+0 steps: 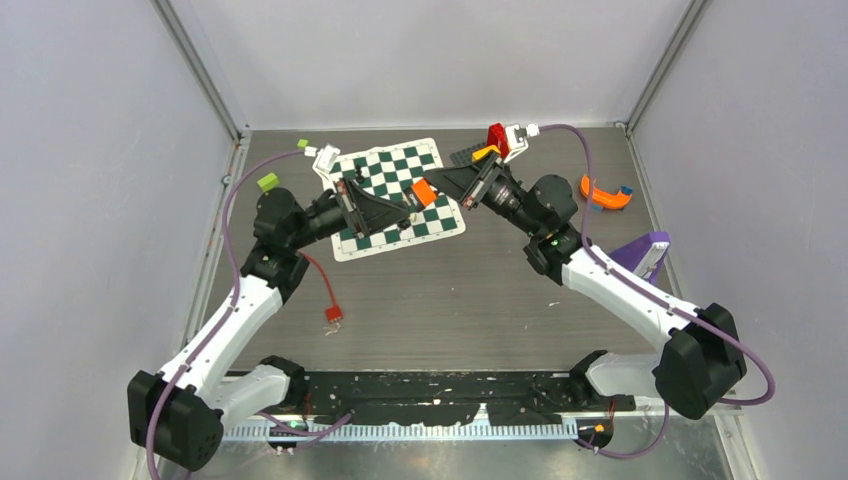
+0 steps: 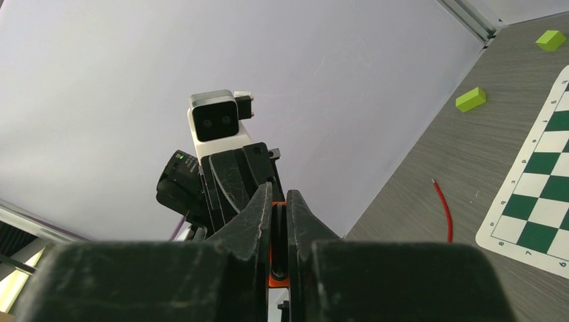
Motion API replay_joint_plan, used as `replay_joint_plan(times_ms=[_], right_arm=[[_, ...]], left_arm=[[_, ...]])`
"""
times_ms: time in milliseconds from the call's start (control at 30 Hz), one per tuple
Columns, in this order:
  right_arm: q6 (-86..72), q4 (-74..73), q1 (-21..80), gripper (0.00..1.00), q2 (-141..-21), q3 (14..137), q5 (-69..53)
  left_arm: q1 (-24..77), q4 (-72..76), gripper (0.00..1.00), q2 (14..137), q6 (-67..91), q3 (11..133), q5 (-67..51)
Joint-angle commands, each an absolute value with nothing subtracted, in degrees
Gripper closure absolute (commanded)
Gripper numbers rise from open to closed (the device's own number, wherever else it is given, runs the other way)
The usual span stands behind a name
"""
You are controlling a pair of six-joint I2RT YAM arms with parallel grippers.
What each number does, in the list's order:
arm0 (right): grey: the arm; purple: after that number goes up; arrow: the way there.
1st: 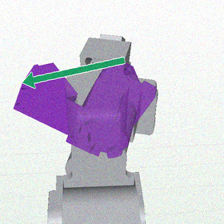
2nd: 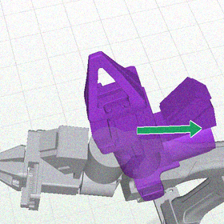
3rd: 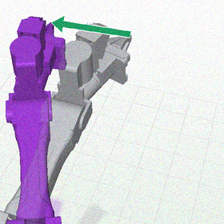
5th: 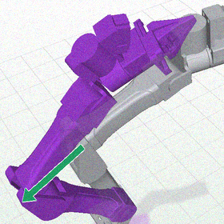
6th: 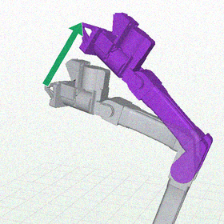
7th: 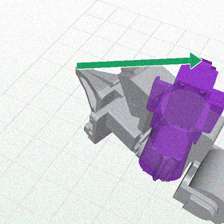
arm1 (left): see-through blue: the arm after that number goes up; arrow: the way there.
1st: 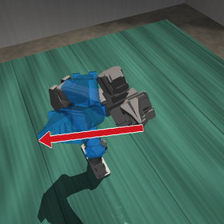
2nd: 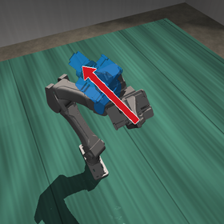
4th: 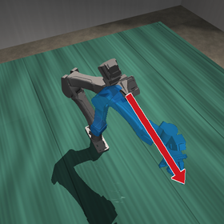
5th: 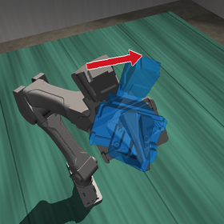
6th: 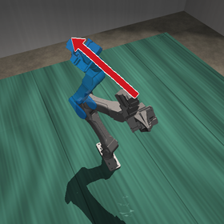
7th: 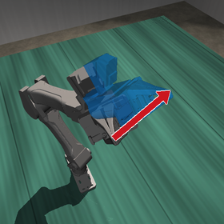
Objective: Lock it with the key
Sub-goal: Lock the lock.
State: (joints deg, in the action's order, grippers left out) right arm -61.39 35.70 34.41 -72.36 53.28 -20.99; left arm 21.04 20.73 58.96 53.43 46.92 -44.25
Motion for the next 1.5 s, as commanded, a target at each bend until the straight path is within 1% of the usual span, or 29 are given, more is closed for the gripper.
replay_joint_plan(times_ms=[0,33,67,100,133,167,200,233,300,367,433,633,700,800,867,933,1067,1167,1233,1267,1300,1333,1367,1400,1433,1467], right_arm=[[-62.86,43.53,34.57,0.94,-69.27,52.64,-19.06],[-62.87,43.73,34.69,0.94,-69.66,52.82,-19.24],[-62.9,43.69,34.82,0.92,-69.9,53.24,-19.75],[-63.01,43.82,34.9,0.83,-70.52,53.38,-20.07],[-63.15,44.13,35.18,0.77,-70.77,53.6,-20.66],[-63.17,44.26,35.39,0.65,-71.33,53.78,-21.05],[-63.36,44.79,35.72,0.6,-71.61,54.03,-21.85],[-63.5,45.2,35.88,0.5,-72.24,54.13,-22.22],[-64.0,46.43,36.61,0.4,-73.1,54.51,-23.51],[-64.73,47.13,37.22,0.34,-74.03,55.13,-25.11],[-65.26,47.48,37.83,0.3,-74.91,55.8,-26.3],[-65.05,46.53,38.27,0.26,-75.88,56.78,-28.38],[-63.58,43.49,38.76,0.25,-76.12,58.21,-28.84],[-61.93,41.1,39.12,0.26,-75.62,58.73,-27.68],[-62.02,41.33,39.17,0.3,-75.08,58.56,-26.83],[-61.89,41.87,39.18,0.32,-74.5,58.15,-25.95],[-60.96,42.05,39.18,0.27,-73.15,57.6,-23.8],[-59.97,41.02,39.19,0.26,-73.05,58.45,-23.65],[-59.86,40.26,39.18,0.34,-73.72,59.34,-24.05],[-59.99,40.17,39.17,0.4,-73.91,59.51,-24.25],[-60.37,40.1,39.19,0.44,-74.38,59.79,-24.39],[-60.64,40.13,39.2,0.55,-74.54,59.87,-24.51],[-61.04,40.16,39.2,0.61,-74.78,59.7,-24.43],[-61.34,40.16,39.15,0.7,-74.83,59.6,-24.3],[-61.43,40.16,39.18,0.76,-74.87,59.53,-24.28],[-61.61,40.12,39.19,0.85,-74.83,59.38,-24.24]], left_arm=[[19.96,20.16,1.0,57.42,50.95,48.94,-44.34],[19.94,19.91,1.0,57.27,50.75,49.03,-44.42],[19.95,19.79,1.0,57.18,50.7,49.16,-44.67],[19.95,19.78,1.0,57.21,50.9,49.28,-44.87],[19.93,19.96,1.0,57.16,51.29,49.42,-44.98],[19.95,20.51,1.0,57.18,52.26,49.48,-45.13],[19.95,21.41,1.0,57.2,53.3,49.54,-45.13],[19.95,23.29,1.0,57.28,54.65,49.42,-45.15],[19.95,27.01,1.0,57.81,57.79,49.08,-45.22],[19.95,30.64,1.0,58.31,60.45,48.89,-45.31],[19.95,33.11,1.0,58.54,62.4,49.0,-45.05],[19.96,35.1,1.0,58.35,63.23,50.65,-43.92],[19.95,36.19,1.0,58.36,63.01,51.07,-44.19],[19.95,35.82,1.0,58.36,62.36,51.66,-44.38],[19.95,35.5,1.0,58.28,62.17,51.61,-44.38],[19.95,35.12,1.0,58.09,62.07,51.25,-44.47],[19.95,32.96,1.0,57.66,61.32,50.9,-44.48],[19.95,31.87,1.0,57.49,61.13,50.88,-44.47],[19.95,31.22,1.0,57.46,60.96,50.94,-44.47],[19.95,30.8,1.0,57.5,60.98,50.98,-44.53],[19.95,30.52,1.0,57.5,60.91,50.98,-44.54],[19.95,30.31,1.0,57.53,60.82,50.98,-44.6],[19.95,29.87,1.0,57.53,60.74,50.98,-44.58],[19.95,29.49,1.0,57.55,60.46,50.98,-44.55],[19.95,29.08,1.0,57.41,60.29,50.98,-44.56],[19.95,28.43,1.0,57.41,59.9,50.98,-44.41]])
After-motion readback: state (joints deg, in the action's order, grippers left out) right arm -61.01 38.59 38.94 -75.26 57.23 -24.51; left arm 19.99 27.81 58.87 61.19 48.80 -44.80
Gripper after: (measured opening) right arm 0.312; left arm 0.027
